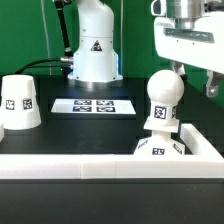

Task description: Assemble lamp

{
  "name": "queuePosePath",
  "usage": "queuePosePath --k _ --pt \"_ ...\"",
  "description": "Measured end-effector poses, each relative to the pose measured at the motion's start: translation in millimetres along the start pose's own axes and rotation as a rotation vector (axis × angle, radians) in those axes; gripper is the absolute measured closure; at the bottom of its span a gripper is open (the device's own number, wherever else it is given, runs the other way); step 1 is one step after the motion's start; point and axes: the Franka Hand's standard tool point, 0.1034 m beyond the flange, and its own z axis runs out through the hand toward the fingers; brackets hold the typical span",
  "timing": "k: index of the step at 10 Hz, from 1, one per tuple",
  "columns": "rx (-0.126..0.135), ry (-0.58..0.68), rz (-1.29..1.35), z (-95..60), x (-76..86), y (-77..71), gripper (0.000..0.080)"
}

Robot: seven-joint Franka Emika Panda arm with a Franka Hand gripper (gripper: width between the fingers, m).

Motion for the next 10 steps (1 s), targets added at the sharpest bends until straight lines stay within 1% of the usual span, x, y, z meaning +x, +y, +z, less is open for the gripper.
queuePosePath --k 1,2,6,7,8,9,10 --pt "-0.025 0.022 -0.11 3.1 -5.7 10.6 0.0101" --pt "-0.026 0.006 -0.127 8.8 -4.7 20.8 0.0101" --pt "-0.03 0.007 -0.144 10.0 -5.4 21.5 0.0101" --pt "-0.067 0.033 -0.324 7.3 -5.3 26.5 0.0101" --pt "-0.074 0.057 -0.471 4.8 -3.3 31.3 0.0101" --pt "-0.065 0.07 -0.58 4.7 2.4 41.0 0.0101" --pt "-0.056 0.082 -0.663 7.0 17.3 51.2 0.0101"
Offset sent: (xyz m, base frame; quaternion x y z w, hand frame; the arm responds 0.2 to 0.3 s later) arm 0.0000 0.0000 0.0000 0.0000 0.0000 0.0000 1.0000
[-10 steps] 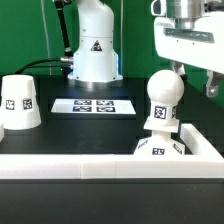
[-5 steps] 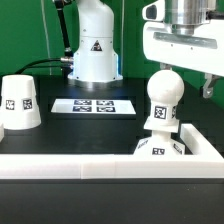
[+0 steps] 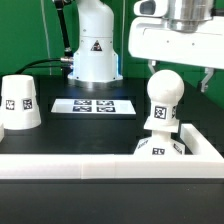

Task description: Assemble lamp

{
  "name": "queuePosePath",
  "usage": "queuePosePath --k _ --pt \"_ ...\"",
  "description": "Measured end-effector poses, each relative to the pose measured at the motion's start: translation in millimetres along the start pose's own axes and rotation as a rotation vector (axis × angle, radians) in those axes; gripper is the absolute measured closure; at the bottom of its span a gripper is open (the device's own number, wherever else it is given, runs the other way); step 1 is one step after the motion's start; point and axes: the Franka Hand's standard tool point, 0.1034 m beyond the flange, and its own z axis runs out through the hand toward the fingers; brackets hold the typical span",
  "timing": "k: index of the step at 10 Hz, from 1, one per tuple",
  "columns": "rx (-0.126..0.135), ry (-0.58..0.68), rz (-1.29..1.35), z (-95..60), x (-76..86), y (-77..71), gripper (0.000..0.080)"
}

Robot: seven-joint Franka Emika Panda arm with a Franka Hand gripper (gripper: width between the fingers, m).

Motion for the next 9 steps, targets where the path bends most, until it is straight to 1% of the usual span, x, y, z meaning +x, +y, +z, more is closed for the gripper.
queuePosePath --k 1,2,4,5,7,8,9 --pt "-0.006 -0.003 -0.064 3.4 6.1 16.1 0.0101" --pt "-0.002 -0.006 -0.064 3.6 13.0 25.8 0.0101" --pt "-0.002 -0.007 -0.077 3.8 9.5 20.7 0.0101" --pt "-0.003 -0.007 -0.079 4.0 10.2 21.8 0.0101" --pt "-0.005 -0.003 -0.099 4.5 17.3 32.6 0.0101" --pt "-0.001 0.007 -0.181 8.3 19.5 47.6 0.0101" --pt "0.002 -0.005 -0.213 10.8 20.0 76.5 0.0101"
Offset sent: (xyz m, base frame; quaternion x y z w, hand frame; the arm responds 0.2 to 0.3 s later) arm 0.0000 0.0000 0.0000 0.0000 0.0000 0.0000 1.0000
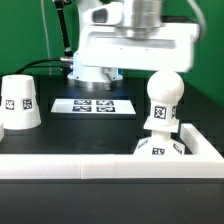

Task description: Assemble lamp

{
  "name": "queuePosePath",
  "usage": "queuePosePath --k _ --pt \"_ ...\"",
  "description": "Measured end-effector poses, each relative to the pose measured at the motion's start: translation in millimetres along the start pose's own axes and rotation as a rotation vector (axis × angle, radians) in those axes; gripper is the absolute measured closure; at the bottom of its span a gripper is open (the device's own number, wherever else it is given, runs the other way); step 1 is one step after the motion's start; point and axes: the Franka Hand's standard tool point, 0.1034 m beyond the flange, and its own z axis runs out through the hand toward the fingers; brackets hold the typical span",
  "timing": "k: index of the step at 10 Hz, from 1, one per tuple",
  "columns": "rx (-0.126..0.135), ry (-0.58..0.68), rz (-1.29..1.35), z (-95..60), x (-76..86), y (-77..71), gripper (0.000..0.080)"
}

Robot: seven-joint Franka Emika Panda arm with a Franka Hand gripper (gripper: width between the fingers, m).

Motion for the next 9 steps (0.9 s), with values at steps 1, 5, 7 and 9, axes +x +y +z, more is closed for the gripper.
queuePosePath --k 1,5,7,9 --pt "0.008 -0.008 -0.002 1.3 -2.7 27.9 0.0101" --pt "0.013 0.003 -0.056 -6.9 13.3 103.8 0.0101" --pt "0.009 0.0 -0.063 -4.9 13.6 113.5 0.0101" --pt "0.005 0.001 -0.057 -4.8 14.8 125.6 0.0101"
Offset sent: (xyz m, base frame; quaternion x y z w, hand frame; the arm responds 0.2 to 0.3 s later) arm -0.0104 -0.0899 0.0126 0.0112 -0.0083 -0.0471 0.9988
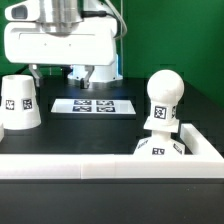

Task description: Assemble lamp

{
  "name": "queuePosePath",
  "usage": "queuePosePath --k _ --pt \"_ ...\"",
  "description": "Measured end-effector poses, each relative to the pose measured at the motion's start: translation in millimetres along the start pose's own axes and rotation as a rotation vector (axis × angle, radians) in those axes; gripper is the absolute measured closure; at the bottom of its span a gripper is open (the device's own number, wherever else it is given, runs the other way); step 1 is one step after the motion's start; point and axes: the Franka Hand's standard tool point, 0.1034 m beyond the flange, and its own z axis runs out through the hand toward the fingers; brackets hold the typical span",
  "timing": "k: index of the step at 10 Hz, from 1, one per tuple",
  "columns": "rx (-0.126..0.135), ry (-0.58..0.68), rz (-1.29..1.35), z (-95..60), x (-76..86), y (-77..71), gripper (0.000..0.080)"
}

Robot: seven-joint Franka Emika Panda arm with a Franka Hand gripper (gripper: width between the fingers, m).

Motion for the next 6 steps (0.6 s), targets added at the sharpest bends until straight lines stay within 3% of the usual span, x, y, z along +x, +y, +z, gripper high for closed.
queuePosePath --k 3,6 --pt "-0.013 0.009 -0.053 -7.1 1.9 38.5 0.0101" --pt "-0.006 0.023 -0.059 -19.1 -2.2 46.9 0.0101"
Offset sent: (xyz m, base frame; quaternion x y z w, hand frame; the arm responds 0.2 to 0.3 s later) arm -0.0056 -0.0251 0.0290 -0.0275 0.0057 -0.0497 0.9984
